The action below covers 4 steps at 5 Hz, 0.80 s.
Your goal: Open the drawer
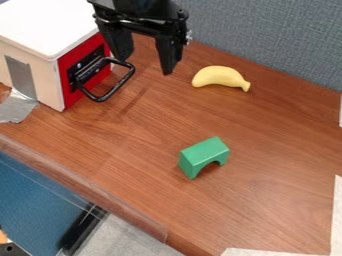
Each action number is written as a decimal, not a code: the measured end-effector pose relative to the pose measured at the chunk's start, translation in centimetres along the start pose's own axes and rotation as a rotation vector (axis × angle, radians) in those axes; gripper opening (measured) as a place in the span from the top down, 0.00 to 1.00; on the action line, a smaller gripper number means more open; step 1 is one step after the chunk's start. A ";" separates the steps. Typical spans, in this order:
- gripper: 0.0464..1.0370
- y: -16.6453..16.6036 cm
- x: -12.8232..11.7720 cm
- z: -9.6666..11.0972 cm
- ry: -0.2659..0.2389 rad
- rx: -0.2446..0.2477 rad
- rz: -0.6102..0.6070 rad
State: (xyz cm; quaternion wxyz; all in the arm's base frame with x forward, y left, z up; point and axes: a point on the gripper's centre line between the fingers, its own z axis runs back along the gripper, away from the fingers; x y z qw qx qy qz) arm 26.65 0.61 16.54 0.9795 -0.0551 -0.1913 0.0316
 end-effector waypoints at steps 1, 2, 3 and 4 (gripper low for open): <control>0.04 0.1 -0.2 -0.5 0.017 0.000 -0.002; 0.04 0.8 0.3 -2.4 0.028 0.001 -0.091; 0.04 1.9 0.9 -4.7 0.029 0.012 -0.173; 0.04 3.3 1.2 -7.2 0.059 0.034 -0.291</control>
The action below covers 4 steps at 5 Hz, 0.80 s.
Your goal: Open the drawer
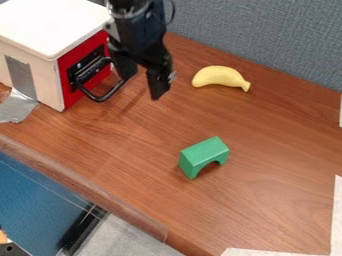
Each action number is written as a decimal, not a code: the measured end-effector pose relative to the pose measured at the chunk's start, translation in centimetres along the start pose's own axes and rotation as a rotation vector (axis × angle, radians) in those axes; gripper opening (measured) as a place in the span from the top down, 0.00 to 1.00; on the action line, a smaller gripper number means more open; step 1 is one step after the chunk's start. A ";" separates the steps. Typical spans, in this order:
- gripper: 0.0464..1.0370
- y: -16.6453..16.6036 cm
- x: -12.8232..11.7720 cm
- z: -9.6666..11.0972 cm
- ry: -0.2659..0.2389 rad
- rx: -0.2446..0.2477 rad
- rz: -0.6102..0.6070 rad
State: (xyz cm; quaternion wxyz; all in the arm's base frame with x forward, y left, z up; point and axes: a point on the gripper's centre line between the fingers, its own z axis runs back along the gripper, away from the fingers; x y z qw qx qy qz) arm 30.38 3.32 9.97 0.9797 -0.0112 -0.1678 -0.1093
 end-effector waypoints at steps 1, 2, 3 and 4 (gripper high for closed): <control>0.04 1.3 0.8 -1.4 -0.003 0.031 -0.058; 0.04 2.4 1.4 -2.9 -0.001 0.059 -0.096; 0.04 3.0 1.5 -4.3 -0.005 0.089 -0.104; 0.04 3.4 1.5 -5.2 -0.008 0.107 -0.101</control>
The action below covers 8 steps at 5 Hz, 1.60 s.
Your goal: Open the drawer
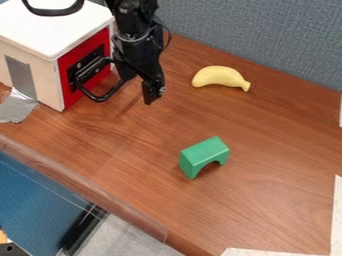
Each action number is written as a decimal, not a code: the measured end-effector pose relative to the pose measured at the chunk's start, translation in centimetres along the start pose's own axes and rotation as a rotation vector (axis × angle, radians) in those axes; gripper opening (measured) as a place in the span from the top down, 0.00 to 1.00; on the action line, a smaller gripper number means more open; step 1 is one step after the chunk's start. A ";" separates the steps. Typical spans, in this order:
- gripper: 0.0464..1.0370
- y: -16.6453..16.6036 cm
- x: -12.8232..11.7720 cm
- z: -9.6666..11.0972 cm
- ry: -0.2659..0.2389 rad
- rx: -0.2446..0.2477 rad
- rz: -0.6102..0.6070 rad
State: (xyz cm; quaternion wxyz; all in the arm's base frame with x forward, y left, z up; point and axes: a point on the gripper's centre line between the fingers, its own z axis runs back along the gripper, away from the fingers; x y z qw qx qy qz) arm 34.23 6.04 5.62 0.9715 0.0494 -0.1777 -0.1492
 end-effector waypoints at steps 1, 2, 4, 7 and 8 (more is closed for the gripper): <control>0.04 0.4 0.5 -0.5 -0.011 0.016 0.006; 0.04 0.7 0.7 -0.6 -0.014 0.029 0.004; 0.04 1.4 0.8 -0.9 0.005 0.059 0.001; 0.09 1.2 -0.8 -1.4 0.144 0.148 0.073; 0.37 1.1 -1.0 -1.4 0.148 0.148 0.112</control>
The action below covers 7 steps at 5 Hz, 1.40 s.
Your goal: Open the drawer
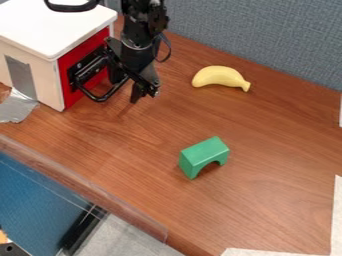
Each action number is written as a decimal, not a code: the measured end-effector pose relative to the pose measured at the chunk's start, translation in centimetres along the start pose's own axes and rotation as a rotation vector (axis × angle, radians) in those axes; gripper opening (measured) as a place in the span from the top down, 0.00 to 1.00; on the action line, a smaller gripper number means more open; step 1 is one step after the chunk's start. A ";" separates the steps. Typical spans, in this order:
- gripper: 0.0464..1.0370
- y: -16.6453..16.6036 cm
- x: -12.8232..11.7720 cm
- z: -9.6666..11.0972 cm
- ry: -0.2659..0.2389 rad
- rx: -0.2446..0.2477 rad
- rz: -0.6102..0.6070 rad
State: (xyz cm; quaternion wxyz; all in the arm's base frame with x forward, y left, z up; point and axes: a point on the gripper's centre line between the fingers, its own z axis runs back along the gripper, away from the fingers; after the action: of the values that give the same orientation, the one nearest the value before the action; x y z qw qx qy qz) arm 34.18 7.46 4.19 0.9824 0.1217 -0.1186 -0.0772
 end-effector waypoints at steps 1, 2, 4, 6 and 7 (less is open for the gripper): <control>0.66 0.1 0.1 0.0 -0.006 0.003 0.020; 0.86 0.1 0.0 -0.5 0.004 0.010 0.031; 0.94 -0.3 -0.3 -0.5 0.019 -0.010 0.064; 0.94 -1.2 -0.1 0.5 0.030 -0.078 0.092; 0.95 -1.6 0.4 1.7 0.024 -0.117 0.111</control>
State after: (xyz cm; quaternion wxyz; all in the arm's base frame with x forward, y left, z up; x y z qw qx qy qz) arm 33.92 5.49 5.42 0.9920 0.0583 -0.1088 -0.0278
